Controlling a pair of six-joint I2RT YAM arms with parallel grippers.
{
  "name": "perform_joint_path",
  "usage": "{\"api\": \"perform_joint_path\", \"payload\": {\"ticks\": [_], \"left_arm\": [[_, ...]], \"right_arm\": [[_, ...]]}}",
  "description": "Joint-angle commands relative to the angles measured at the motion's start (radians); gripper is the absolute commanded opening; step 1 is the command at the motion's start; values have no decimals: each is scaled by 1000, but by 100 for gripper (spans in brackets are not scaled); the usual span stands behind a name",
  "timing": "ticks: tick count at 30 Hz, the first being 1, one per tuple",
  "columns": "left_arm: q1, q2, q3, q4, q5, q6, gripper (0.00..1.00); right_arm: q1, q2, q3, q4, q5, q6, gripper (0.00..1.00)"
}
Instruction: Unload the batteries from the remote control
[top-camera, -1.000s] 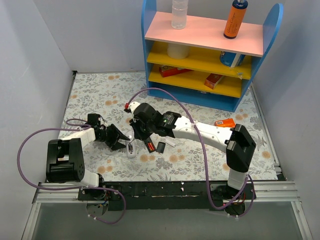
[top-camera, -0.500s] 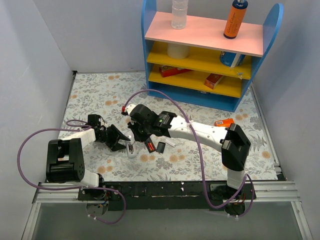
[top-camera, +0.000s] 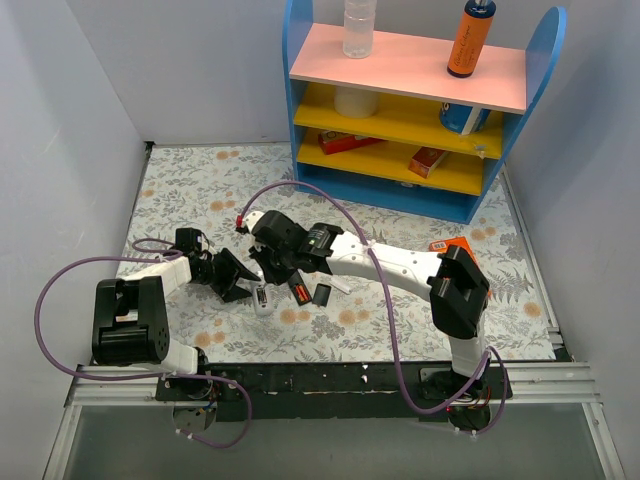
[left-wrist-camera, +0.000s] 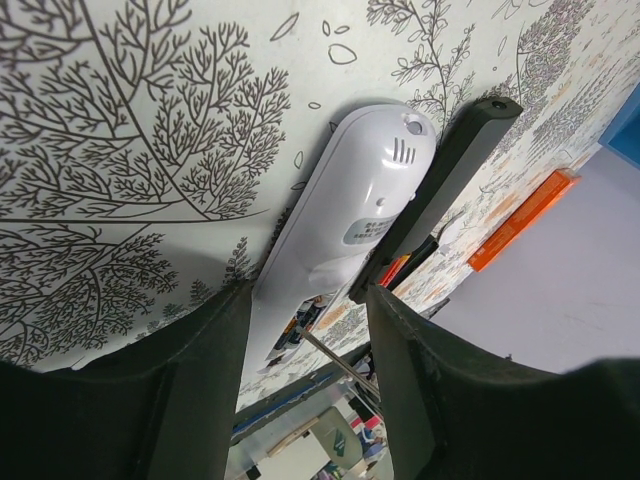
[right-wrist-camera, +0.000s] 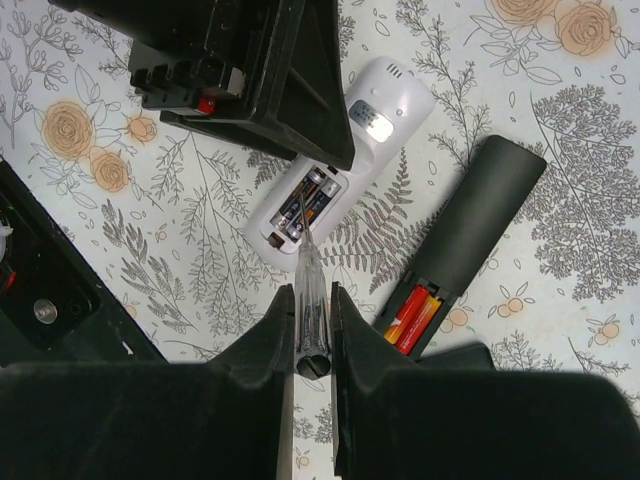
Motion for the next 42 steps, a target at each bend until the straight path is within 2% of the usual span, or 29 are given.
{"api": "perform_joint_path", "payload": {"ticks": [1, 27, 42], "left_arm": [[-1, 4, 23, 3, 0, 13, 50], [-1, 14, 23, 11, 14, 13, 50], [-1, 34, 11, 23, 45, 10, 48]], "right_arm": [[13, 27, 74, -29, 34, -25, 1], [29, 35, 101, -81, 72, -38, 1], [30, 67, 77, -32, 28, -52, 1]]}}
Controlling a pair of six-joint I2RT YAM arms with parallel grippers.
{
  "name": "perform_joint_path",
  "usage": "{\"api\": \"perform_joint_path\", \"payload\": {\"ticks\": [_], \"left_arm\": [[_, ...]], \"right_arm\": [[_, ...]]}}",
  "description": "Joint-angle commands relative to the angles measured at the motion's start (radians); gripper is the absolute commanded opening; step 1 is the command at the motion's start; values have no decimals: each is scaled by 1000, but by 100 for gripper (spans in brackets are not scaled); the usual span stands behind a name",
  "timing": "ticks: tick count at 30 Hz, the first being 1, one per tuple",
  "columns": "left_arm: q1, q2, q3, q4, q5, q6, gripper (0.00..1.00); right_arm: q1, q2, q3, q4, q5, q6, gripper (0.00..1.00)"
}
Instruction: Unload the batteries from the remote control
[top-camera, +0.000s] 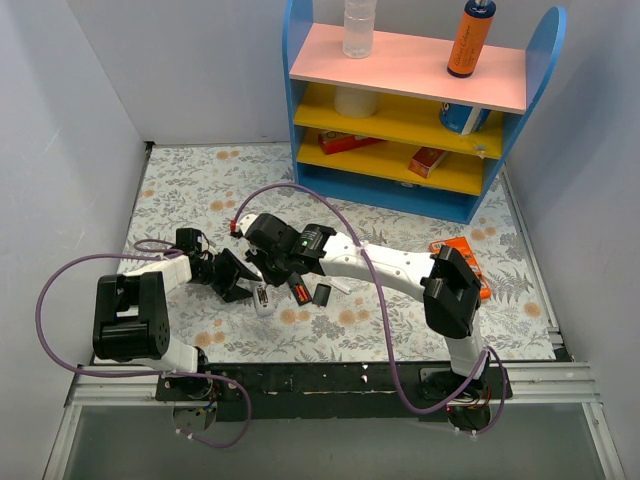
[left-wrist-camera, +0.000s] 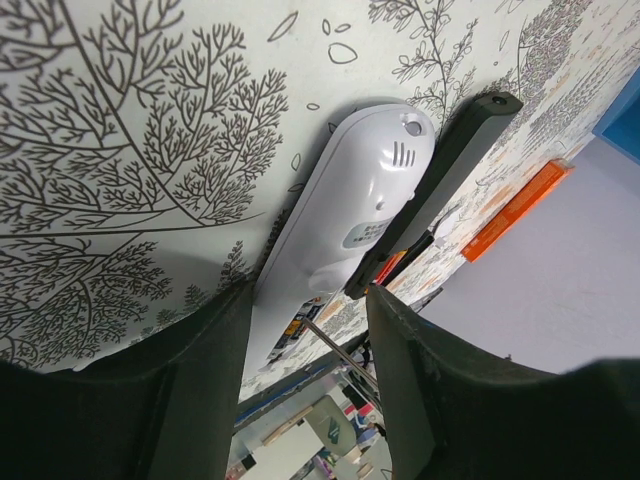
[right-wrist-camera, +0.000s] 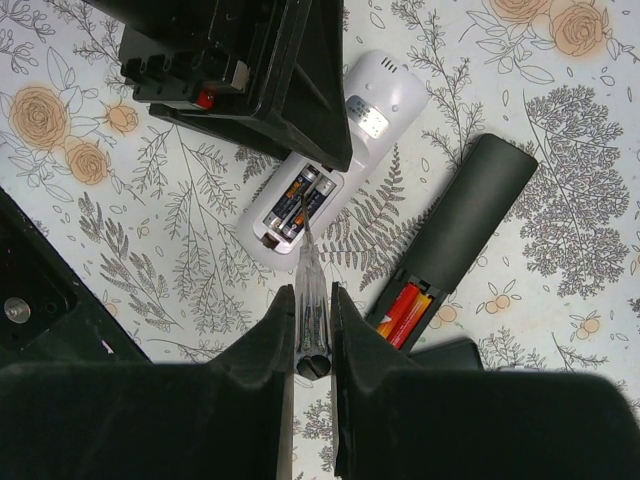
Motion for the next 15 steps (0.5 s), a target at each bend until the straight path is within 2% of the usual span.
{"api": "perform_joint_path", "payload": {"ticks": [1, 8, 15], "left_arm": [[-3, 8, 8, 15, 12, 10, 48], [-3, 23, 8, 14, 11, 13, 43], [-3, 23, 11, 12, 7, 8, 43]], "right_arm": [[4, 10, -2, 46, -23, -24, 1], [-25, -69, -148, 178, -67, -32, 1], [-110, -204, -381, 414, -255, 8, 1]]}}
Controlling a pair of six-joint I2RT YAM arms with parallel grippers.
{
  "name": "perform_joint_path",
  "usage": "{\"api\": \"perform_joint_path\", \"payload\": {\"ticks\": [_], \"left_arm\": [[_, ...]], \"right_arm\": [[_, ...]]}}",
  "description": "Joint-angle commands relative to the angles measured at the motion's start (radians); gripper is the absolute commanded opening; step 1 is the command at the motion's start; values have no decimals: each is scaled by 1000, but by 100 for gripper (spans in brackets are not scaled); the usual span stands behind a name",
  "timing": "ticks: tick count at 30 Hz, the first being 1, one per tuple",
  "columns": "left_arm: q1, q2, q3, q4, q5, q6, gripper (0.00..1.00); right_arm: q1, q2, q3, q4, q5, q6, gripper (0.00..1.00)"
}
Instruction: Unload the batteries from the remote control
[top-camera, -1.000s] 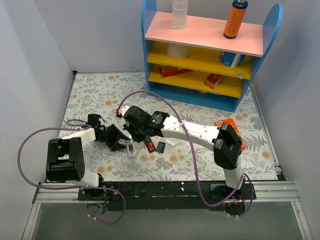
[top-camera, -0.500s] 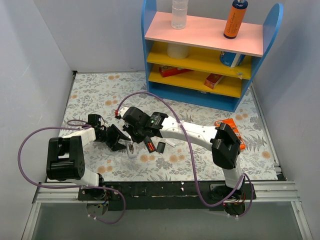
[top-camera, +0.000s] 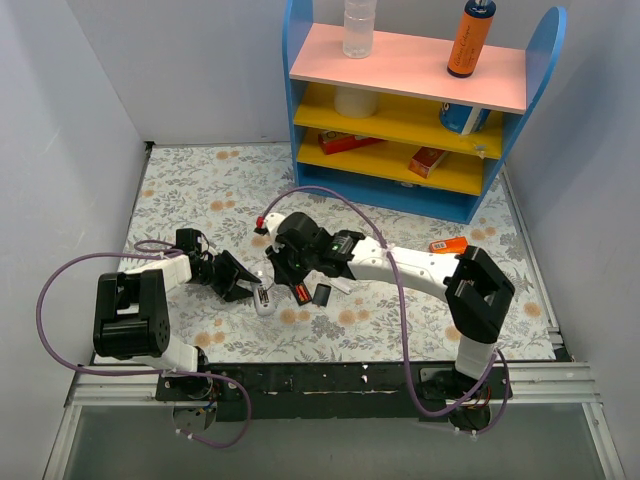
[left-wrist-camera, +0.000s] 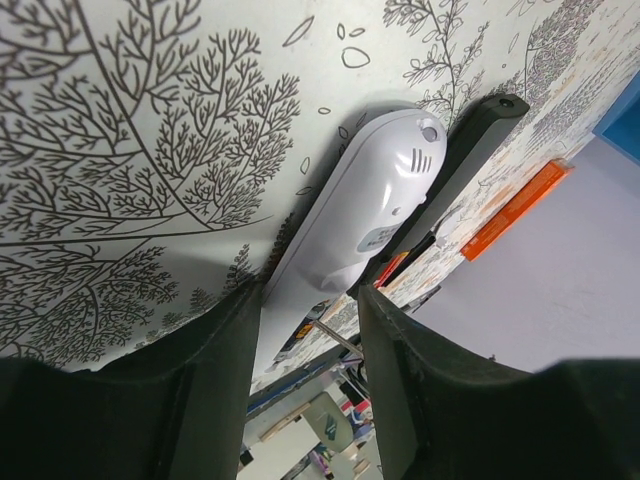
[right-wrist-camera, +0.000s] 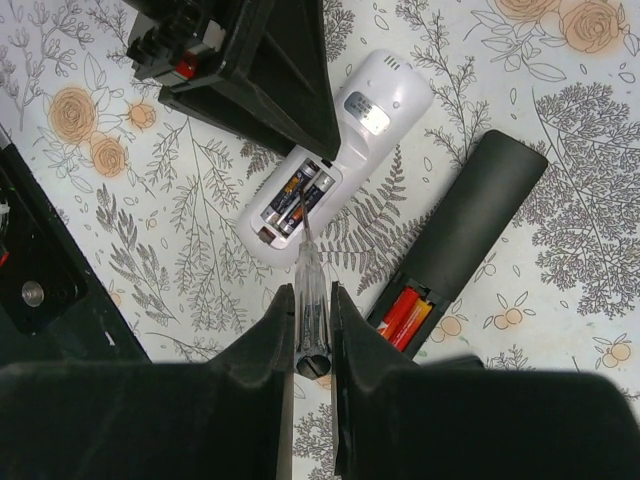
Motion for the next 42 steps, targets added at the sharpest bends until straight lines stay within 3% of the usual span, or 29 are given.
{"api": "perform_joint_path", "payload": {"ticks": [1, 28, 42], "left_arm": [[-6, 8, 11, 10, 3, 3, 43], [-8, 55, 20, 3, -42, 0, 41], [-9, 83, 17, 7, -54, 0, 29]], "right_arm": [[-50, -66, -108, 165, -155, 24, 1], [-170, -132, -291, 402, -371, 79, 1], [-204, -150, -374, 471, -399, 107, 1]]}}
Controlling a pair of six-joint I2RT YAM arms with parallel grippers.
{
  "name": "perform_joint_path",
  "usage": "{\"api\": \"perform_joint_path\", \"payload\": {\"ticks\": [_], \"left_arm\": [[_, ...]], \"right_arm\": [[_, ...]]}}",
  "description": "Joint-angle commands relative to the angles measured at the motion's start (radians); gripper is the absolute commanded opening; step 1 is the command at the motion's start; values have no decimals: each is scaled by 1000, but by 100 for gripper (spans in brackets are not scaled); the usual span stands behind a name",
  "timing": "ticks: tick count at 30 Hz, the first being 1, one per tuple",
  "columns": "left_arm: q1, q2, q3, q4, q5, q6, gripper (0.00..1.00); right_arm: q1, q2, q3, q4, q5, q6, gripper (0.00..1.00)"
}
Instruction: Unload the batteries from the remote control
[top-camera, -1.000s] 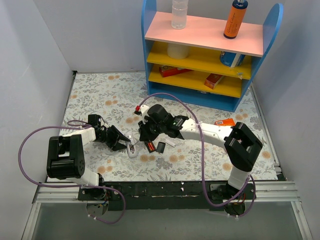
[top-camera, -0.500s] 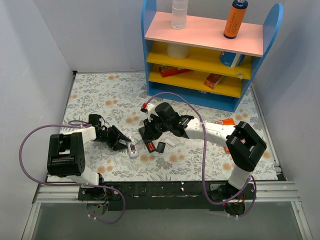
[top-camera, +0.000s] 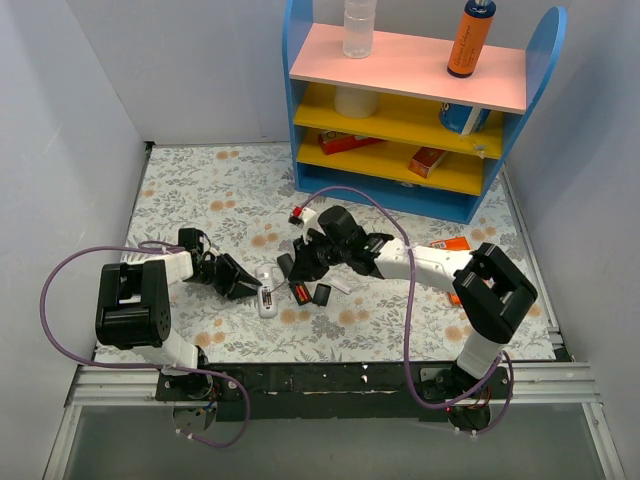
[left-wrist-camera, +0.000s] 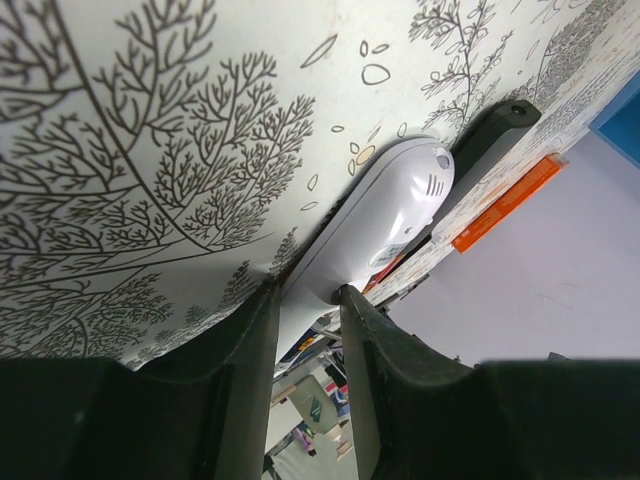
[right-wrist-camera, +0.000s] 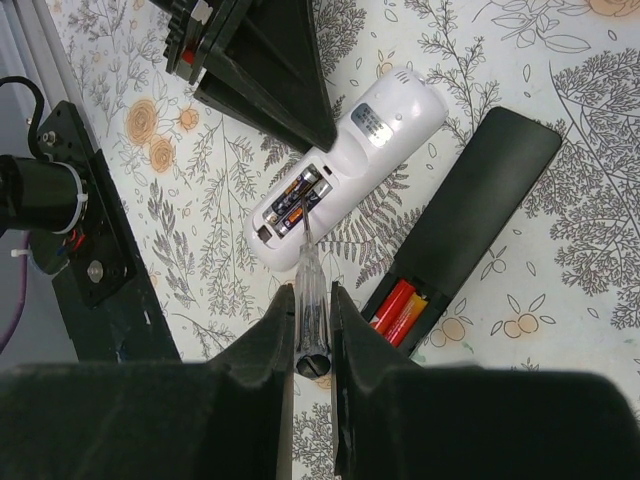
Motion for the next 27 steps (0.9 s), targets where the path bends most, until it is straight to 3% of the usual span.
{"api": "perform_joint_path", "payload": {"ticks": [1, 18, 27], "left_arm": [[-6, 15, -4, 4, -70, 13, 29], [-8, 41, -23, 23, -46, -2, 26], [-13, 43, -30, 41, -30, -14, 25]], "right_arm": [[-10, -44, -46, 92, -29, 23, 1], [-65, -54, -166, 243, -104, 87, 1], [-14, -52, -68, 79, 40, -2, 1]]}}
